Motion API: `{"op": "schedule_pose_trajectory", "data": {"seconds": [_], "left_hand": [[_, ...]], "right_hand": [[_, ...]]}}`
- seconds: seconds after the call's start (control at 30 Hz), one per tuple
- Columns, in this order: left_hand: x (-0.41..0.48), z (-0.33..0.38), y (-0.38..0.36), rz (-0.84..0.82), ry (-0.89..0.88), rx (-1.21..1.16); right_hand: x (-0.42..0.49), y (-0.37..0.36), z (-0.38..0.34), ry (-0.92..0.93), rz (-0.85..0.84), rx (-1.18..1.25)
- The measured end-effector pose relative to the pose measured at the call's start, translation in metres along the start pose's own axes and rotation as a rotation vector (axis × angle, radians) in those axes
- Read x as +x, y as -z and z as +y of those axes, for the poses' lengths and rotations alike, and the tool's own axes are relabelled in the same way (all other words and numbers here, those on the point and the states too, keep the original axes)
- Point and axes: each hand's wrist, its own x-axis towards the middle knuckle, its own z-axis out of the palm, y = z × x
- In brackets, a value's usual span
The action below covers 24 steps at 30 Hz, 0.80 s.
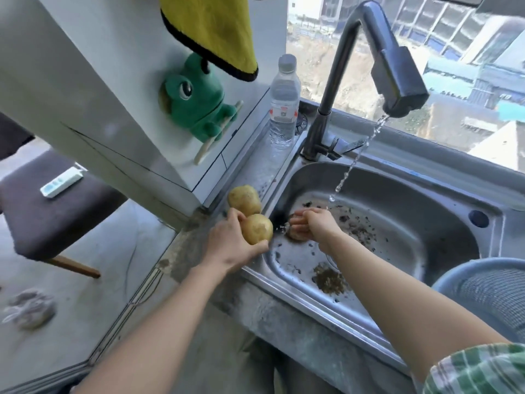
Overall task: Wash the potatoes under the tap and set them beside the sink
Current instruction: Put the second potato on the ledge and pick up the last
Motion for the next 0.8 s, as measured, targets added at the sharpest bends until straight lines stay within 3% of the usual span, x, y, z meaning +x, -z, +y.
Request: {"op": "schedule_pose_trajectory", "data": {"seconds": [0.3, 0.4, 0.47, 0.63, 0.7, 0.8], "left_hand": [[-0.008, -0.031, -0.014, 0.157, 0.223, 0.022], [-0.002, -0.030, -0.013, 0.121, 0.247, 0.164], [0.001, -0.028, -0.008, 0.180, 0.235, 0.297], [0.011, -0.011, -0.008, 0.444, -0.153, 0.181], [0.019, 0.008, -0.012, 0.391, -0.315, 0.103], [0.042, 0.038, -0.027, 0.125, -0.402, -0.019]], "right_hand": [[0.012, -0.004, 0.000, -0.070, -0.019, 0.191], [0.014, -0.001, -0.002, -0.050, -0.004, 0.176], [0.019, 0.000, -0.001, -0.054, 0.003, 0.163], [0.029, 0.003, -0.001, -0.064, -0.009, 0.152], [0.034, 0.006, -0.001, -0.043, -0.001, 0.133], [0.048, 0.014, 0.002, -0.020, 0.027, 0.067]]}}
